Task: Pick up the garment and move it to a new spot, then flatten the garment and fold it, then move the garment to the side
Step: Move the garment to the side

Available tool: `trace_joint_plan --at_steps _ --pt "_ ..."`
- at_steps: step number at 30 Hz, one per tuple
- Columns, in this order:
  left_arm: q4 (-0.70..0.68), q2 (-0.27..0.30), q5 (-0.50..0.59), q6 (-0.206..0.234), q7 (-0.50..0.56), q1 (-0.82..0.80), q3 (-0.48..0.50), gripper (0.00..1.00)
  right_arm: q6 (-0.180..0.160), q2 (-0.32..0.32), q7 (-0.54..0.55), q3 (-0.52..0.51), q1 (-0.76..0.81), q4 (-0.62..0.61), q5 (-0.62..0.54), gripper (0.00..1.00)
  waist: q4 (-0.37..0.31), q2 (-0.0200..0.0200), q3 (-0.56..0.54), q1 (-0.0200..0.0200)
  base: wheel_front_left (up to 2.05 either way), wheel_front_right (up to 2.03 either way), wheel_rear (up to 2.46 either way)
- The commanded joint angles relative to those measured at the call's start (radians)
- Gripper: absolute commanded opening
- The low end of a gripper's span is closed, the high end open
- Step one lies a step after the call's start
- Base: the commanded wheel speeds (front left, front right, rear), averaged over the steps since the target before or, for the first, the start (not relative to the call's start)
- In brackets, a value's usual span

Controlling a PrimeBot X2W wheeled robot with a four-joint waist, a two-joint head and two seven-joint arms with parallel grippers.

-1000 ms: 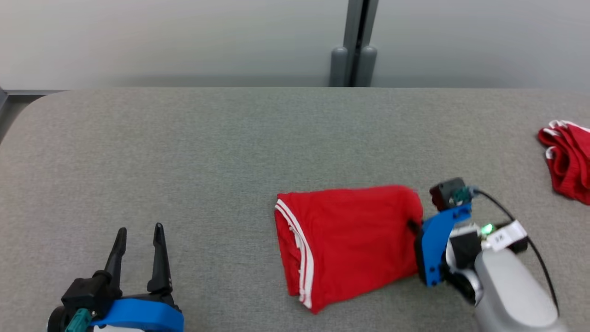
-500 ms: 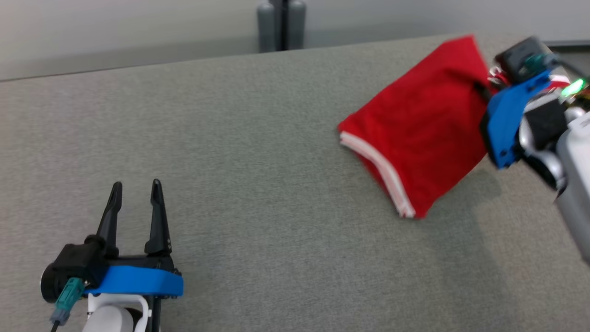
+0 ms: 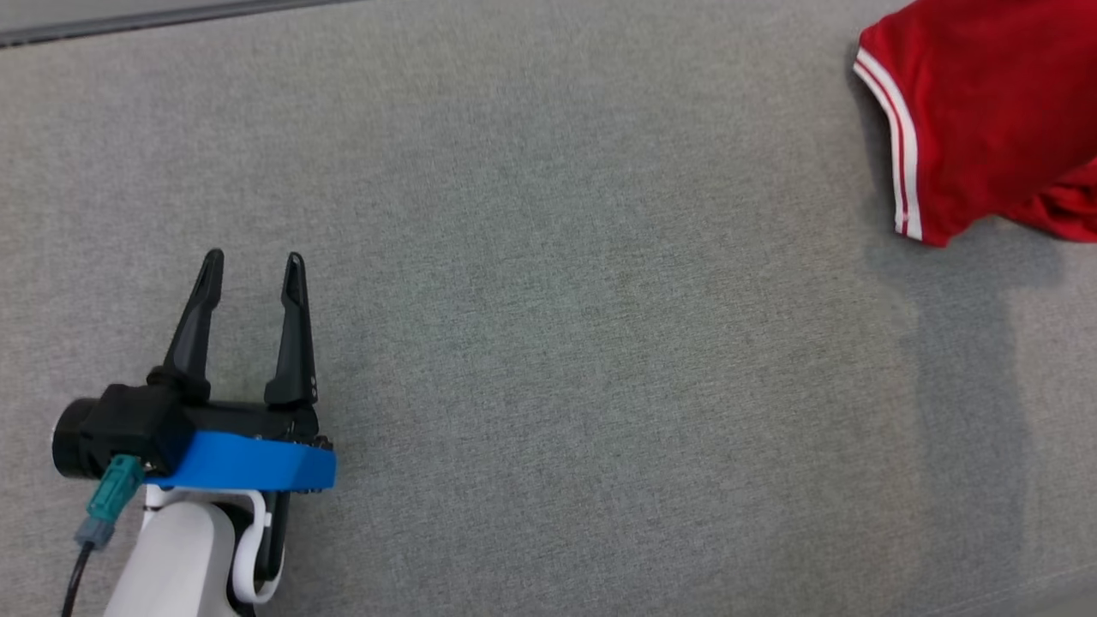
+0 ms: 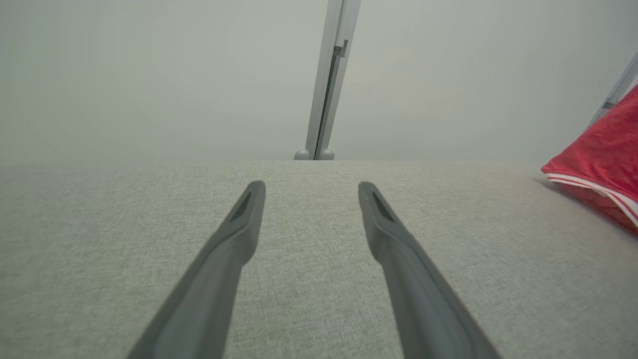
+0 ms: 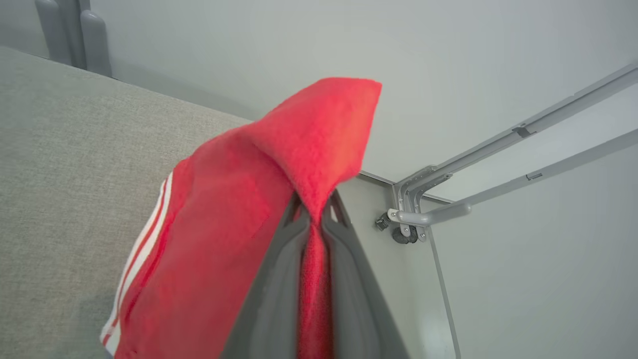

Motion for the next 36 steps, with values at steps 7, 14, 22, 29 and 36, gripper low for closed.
trace_joint_plan --at_steps 7,14,22,29,36 --pt "-0.047 0.034 0.025 -0.011 0.026 -0.089 -0.019 1.0 0.0 -0.07 -0.081 -0.186 0.06 0.083 -0.094 0.0 0.018 -0.0003 0.112 -0.0001 0.0 0.0 0.0" --pt "-0.06 0.05 0.029 -0.013 0.036 -0.12 -0.022 1.0 0.0 -0.023 -0.191 -0.27 0.093 0.084 -0.22 0.0 0.021 -0.0003 0.142 -0.0001 0.0 0.0 0.0" --pt "-0.043 0.042 0.022 -0.012 0.027 -0.12 -0.035 1.0 0.0 -0.03 -0.295 -0.269 0.069 0.07 -0.371 1.0 0.034 -0.0003 0.125 -0.0001 0.0 0.0 0.0" --pt "-0.012 0.027 0.011 -0.013 0.013 -0.106 -0.044 1.0 0.0 -0.013 -0.423 -0.244 0.076 0.073 -0.412 1.0 0.053 -0.0003 0.079 -0.0001 0.0 0.0 0.0" --pt "0.039 -0.011 -0.008 -0.002 -0.002 -0.058 -0.03 1.0 0.0 0.117 -0.527 -0.256 0.182 0.053 -0.324 1.0 0.084 -0.0003 -0.041 -0.0001 0.0 0.0 0.0"
